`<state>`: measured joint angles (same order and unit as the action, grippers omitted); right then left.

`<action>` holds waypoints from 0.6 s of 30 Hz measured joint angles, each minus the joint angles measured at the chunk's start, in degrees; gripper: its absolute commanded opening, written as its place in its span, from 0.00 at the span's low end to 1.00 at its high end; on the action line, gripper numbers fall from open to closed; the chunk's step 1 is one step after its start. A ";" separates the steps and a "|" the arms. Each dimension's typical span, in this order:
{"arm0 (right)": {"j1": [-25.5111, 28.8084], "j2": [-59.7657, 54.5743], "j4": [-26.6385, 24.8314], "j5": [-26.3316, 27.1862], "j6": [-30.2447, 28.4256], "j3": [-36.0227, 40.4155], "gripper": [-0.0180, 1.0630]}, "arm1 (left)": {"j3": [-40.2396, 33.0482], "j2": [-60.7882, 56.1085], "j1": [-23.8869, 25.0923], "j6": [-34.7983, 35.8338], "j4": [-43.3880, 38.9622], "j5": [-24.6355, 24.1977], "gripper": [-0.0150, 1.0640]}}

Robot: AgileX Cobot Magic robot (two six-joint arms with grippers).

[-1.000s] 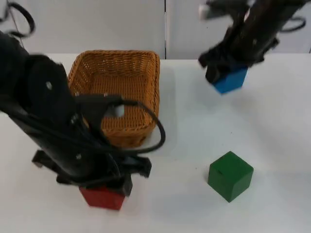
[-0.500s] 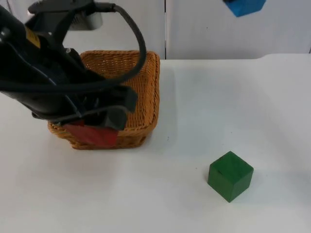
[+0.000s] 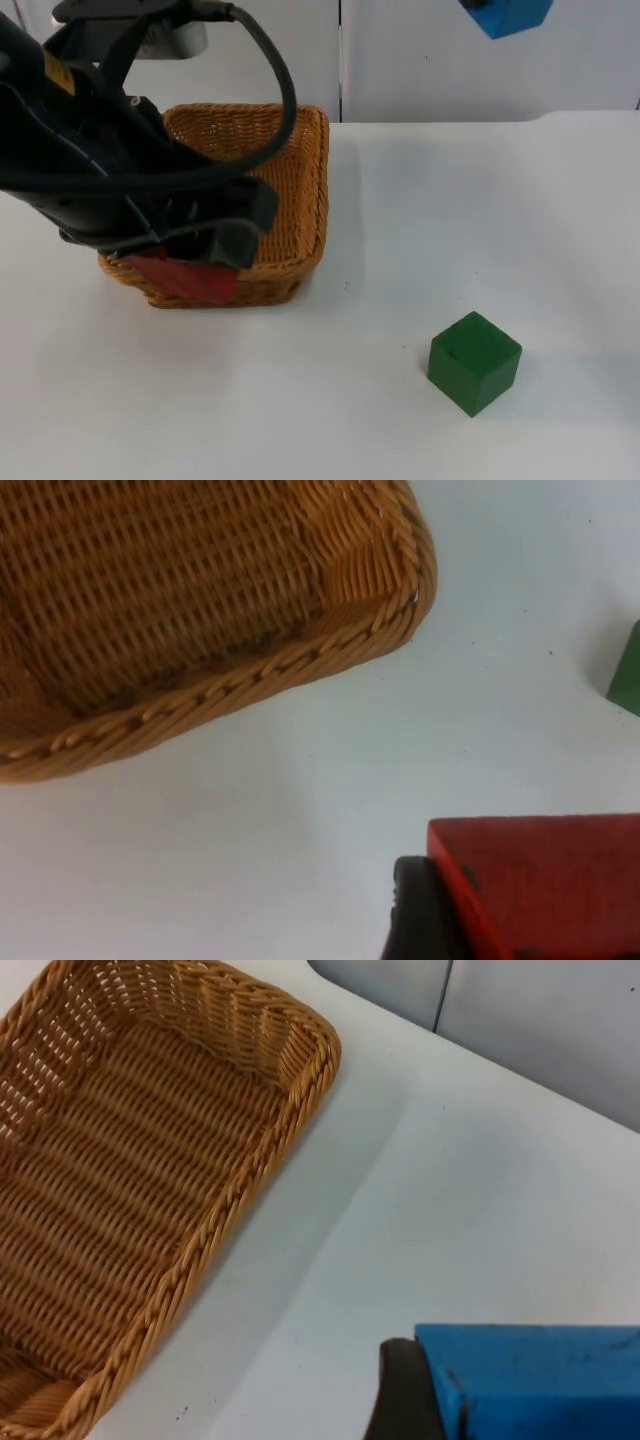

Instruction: Pick up one cube with each hand and place exactly two cubes into the same basket, leaving the remaining cube outside.

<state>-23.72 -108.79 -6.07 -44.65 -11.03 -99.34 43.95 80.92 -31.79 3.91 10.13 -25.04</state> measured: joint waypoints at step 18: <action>-4.45 -1.24 0.00 -0.69 -1.50 0.00 0.02 | 0.00 0.00 0.00 0.00 -2.61 0.64 0.02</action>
<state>-28.17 -110.03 -6.07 -45.34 -12.53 -99.34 43.95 80.92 -31.79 3.91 7.51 -24.40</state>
